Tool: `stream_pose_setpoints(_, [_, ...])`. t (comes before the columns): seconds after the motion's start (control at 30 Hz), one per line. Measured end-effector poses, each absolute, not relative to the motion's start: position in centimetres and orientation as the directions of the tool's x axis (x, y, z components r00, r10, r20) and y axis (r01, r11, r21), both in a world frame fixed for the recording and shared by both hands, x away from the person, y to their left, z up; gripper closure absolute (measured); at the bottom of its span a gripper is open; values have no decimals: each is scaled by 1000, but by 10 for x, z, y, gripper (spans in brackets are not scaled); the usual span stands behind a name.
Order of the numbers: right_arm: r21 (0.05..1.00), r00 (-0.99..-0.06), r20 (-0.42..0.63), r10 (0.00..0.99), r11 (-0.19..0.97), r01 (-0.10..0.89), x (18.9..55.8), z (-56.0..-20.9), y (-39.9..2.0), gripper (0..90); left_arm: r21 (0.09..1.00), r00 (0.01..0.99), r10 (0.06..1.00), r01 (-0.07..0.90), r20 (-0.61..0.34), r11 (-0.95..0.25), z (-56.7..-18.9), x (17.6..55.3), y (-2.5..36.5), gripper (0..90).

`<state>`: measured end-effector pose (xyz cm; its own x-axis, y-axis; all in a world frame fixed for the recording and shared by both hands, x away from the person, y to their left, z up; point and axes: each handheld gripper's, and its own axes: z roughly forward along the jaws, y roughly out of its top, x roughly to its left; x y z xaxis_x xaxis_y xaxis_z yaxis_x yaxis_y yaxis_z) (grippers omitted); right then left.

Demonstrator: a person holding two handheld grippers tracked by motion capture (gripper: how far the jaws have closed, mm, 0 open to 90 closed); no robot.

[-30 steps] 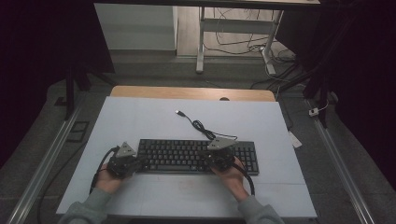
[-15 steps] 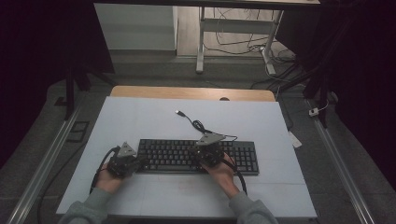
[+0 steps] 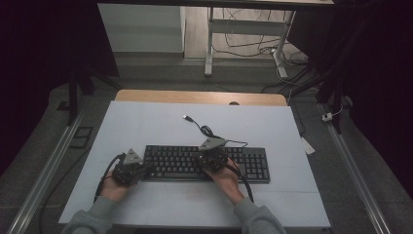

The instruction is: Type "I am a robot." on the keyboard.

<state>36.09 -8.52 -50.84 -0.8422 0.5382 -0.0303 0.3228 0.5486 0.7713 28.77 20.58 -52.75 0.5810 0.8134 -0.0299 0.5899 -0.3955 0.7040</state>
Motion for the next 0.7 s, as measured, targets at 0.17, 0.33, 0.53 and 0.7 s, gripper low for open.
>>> stream_pose_setpoints(0.17, [764, -840, -22, 541, 552, 335, 364, -513, -82, 896, 704, 583, 812, 589, -30, -397, -528, 288, 205, 889])
stream_pose_setpoints(0.33, [755, -837, -37, 547, 564, 335, 366, -517, -79, 896, 704, 583, 812, 589, -29, -397, -528, 287, 205, 888])
stream_pose_setpoints(0.53, [759, -832, -40, 553, 559, 335, 368, -517, -78, 896, 703, 584, 811, 588, -28, -400, -529, 288, 205, 889])
stream_pose_setpoints(0.7, [758, -835, -44, 548, 563, 330, 368, -516, -75, 896, 697, 586, 810, 591, -24, -407, -530, 288, 204, 889])
